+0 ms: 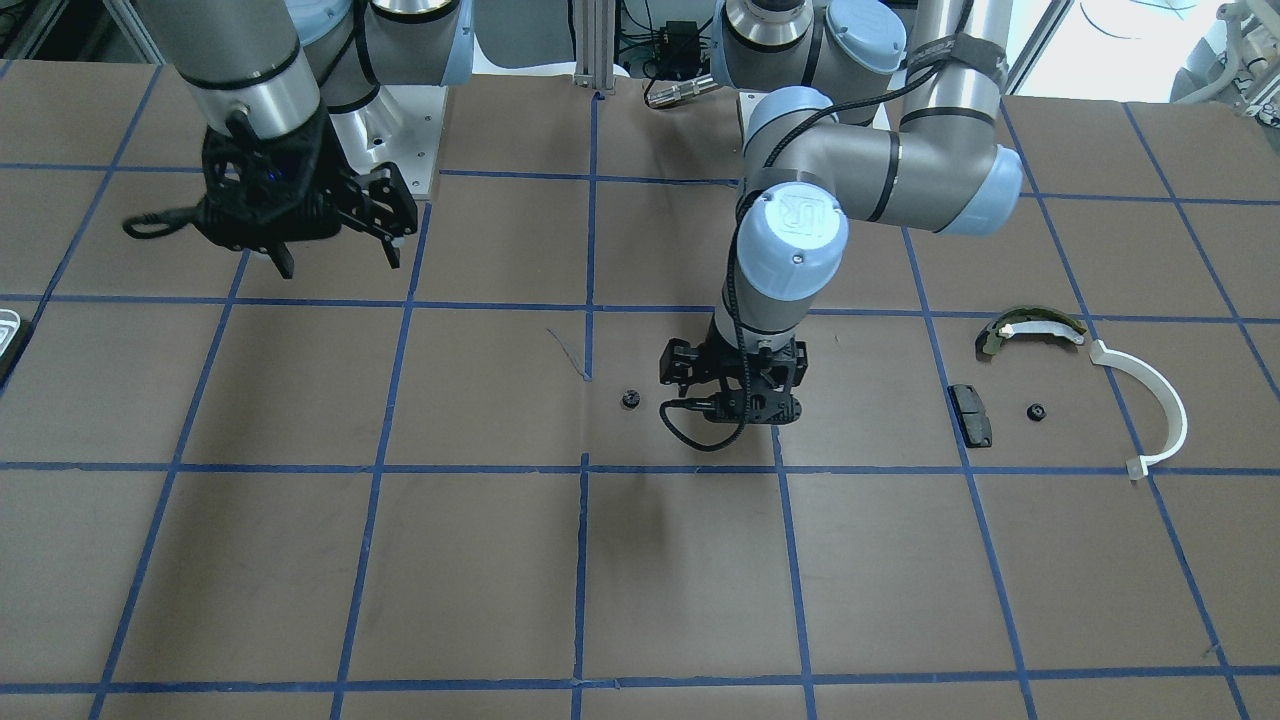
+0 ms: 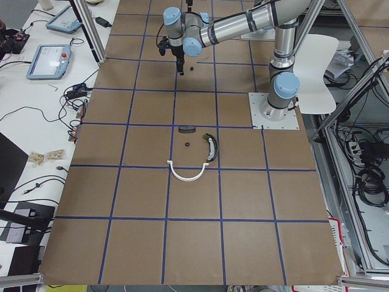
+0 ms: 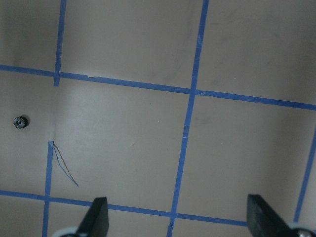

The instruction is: Place bearing gear from tray to pile

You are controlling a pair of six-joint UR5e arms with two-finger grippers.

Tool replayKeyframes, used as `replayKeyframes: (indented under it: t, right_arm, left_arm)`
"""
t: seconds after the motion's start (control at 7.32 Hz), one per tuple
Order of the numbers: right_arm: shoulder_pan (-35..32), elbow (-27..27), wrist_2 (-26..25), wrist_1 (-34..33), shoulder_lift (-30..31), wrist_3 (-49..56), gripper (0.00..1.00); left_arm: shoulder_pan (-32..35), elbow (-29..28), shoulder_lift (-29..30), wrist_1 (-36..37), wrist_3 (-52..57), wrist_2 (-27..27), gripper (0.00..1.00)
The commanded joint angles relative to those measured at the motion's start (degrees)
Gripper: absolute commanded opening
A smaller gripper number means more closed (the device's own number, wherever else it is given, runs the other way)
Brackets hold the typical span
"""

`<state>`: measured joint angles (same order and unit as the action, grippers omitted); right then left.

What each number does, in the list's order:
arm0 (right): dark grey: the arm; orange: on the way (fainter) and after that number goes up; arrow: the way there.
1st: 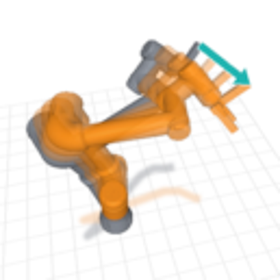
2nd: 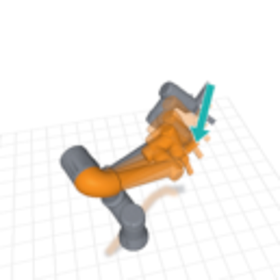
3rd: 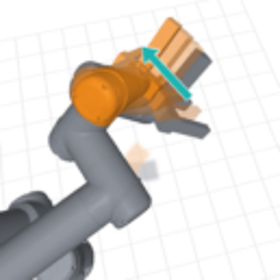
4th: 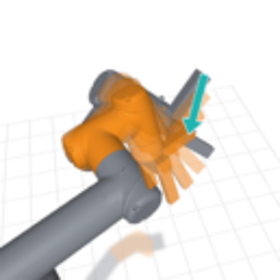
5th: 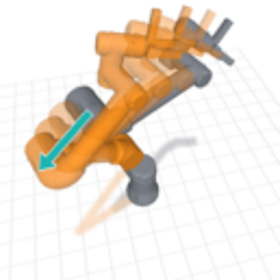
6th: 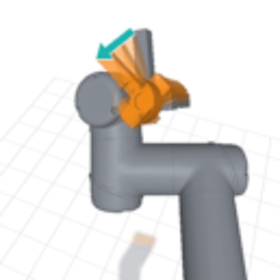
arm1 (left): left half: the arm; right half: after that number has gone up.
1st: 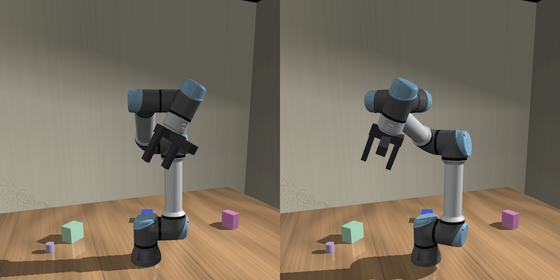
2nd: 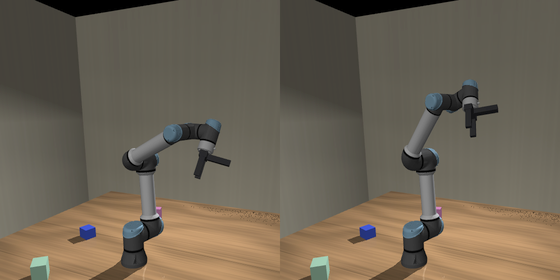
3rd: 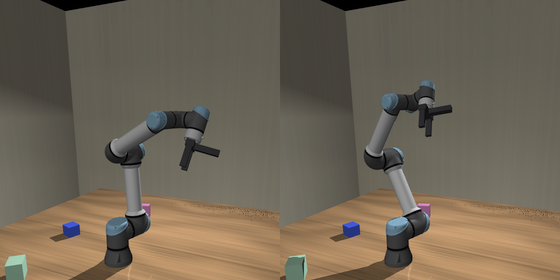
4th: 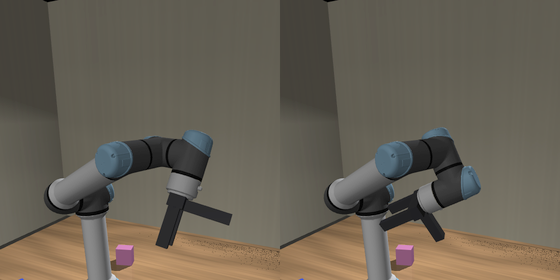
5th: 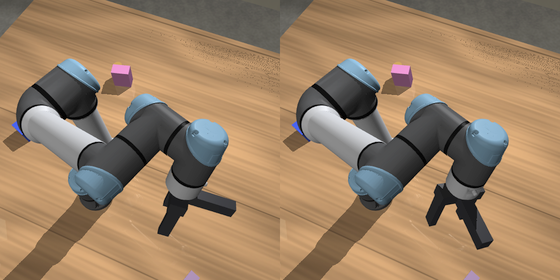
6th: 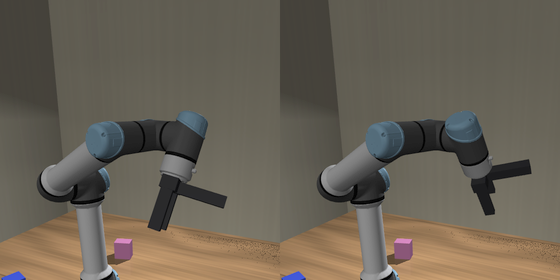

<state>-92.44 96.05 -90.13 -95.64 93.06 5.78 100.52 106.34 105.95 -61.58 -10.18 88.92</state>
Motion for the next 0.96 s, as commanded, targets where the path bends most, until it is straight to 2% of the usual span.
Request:
replayKeyframes:
  t: [0.0, 0.27, 0.41, 0.55, 0.68, 0.82]
  right_arm:
    - [-0.3, -9.4, -0.6, 6.8, -1.0, 0.4, 1.0]
    - [-0.2, -6.4, -0.8, 6.9, -1.2, 0.4, 1.0]
    - [0.7, -4.4, -1.7, 4.7, -1.4, 1.0, 1.0]
    - [0.3, -4.0, -1.1, 3.5, -1.1, 0.3, 1.0]
    - [0.4, -3.9, -0.9, 3.4, -1.1, 0.4, 1.0]
    - [0.2, -3.9, -0.9, 3.4, -1.2, -0.6, 1.0]
  left_arm:
    - [5.4, 3.7, 2.3, 8.1, -6.0, -0.2, 1.0]
    - [7.8, 3.6, 5.4, 12.0, -7.7, -0.2, 1.0]
    - [8.1, 3.7, 6.6, 12.9, -7.7, -0.2, 0.94]
    - [8.4, 3.7, 7.4, 13.0, -7.7, -0.2, 0.94]
    - [9.2, 3.9, 7.9, 12.9, -7.6, -0.2, 0.76]
    - [9.8, 4.0, 8.0, 12.9, -7.7, -0.2, 0.72]
